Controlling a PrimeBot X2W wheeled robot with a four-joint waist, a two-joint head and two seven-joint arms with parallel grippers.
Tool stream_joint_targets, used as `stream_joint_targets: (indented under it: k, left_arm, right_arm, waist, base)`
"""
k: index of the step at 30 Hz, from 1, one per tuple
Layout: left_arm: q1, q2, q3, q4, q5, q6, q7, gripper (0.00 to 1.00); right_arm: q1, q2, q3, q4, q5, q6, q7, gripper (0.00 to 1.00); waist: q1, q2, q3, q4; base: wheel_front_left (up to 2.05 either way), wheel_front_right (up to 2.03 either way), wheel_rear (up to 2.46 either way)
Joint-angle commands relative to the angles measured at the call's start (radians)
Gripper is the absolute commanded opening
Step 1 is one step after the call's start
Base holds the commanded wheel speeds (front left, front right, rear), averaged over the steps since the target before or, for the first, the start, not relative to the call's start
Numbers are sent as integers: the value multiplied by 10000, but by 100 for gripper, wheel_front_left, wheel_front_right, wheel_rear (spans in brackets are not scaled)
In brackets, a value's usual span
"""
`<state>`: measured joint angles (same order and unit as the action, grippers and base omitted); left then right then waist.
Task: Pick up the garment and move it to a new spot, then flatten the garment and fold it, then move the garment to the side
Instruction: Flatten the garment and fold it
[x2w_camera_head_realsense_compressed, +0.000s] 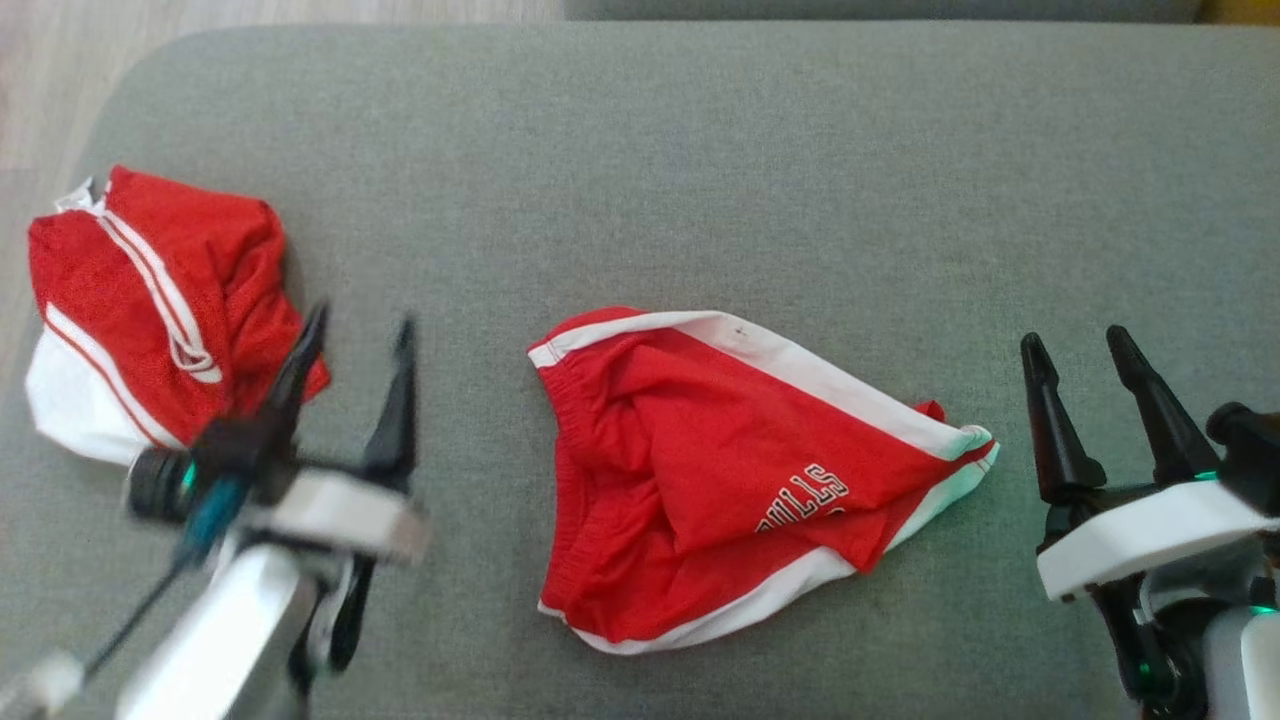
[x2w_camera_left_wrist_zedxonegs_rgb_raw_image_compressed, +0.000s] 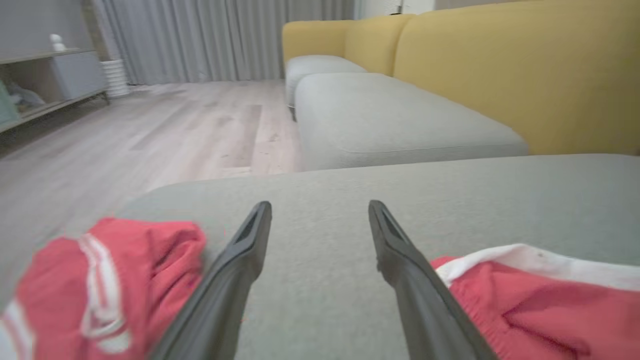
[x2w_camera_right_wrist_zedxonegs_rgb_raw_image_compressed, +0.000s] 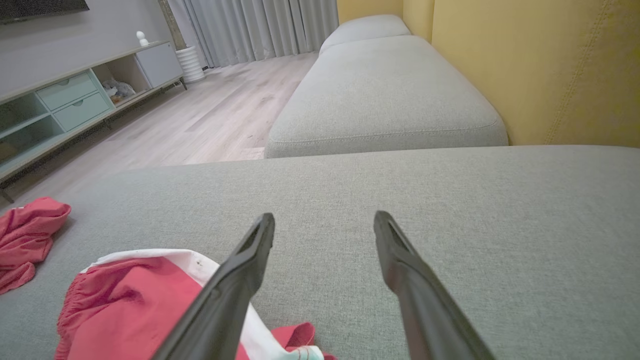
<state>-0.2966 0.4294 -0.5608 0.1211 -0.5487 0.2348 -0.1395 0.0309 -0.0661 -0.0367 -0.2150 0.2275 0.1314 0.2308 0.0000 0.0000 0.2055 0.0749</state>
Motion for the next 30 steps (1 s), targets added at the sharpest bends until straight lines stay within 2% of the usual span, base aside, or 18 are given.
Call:
stream_joint_targets:
  k: [1, 5, 9, 12, 21, 22, 23, 27, 30]
  left_arm:
    - [-1108, 44, 199, -167, -86, -244, 333, 100]
    - [-2324, -386, -497, 585, -401, -1021, 1923, 100]
    - [-3039, -791, -1070, 1550, -726, -1588, 3291, 100]
    - [-3281, -990, -1327, 2120, -956, -1901, 3937, 100]
    - [-3474, -1142, -1611, 2900, -1227, -2127, 4762, 98]
    - [-3498, -1153, -1632, 2930, -1226, -2147, 4769, 44]
    - [-3516, -1168, -1651, 2956, -1236, -2178, 4774, 0]
    - [-3569, -1218, -1736, 3005, -1198, -2241, 4699, 0]
    - [-3563, -1238, -1770, 2991, -1159, -2228, 4585, 0]
  right_arm:
    - [-391, -160, 263, -422, -47, -7, 41, 100]
    - [-505, -241, 342, -418, -7, -7, 75, 100]
    - [-524, -274, 324, -368, 26, -7, 91, 100]
    - [-540, -279, 303, -342, 50, -7, 62, 100]
    - [-518, -240, 247, -252, 83, -7, 105, 100]
    - [-511, -241, 228, -212, 80, -7, 167, 100]
    - [-494, -249, 199, -156, 67, -7, 247, 100]
    - [-275, -447, 251, 190, 29, -7, 863, 100]
    - [-37, -699, 735, 371, 157, -7, 1419, 100]
  waist:
    - [0, 0, 185, -64]
    - [0, 0, 504, -201]
    - [0, 0, 744, -385]
    - [0, 0, 860, -492]
    - [0, 0, 985, -580]
    - [0, 0, 1000, -574]
    - [0, 0, 1009, -566]
    - [0, 0, 1024, -503]
    - [0, 0, 1029, -441]
  base:
    - [0, 0, 0]
    - [0, 0, 0]
    - [0, 0, 0]
    - [0, 0, 0]
    - [0, 0, 0]
    - [0, 0, 0]
    - [0, 0, 0]
    - [0, 0, 0]
    - [0, 0, 0]
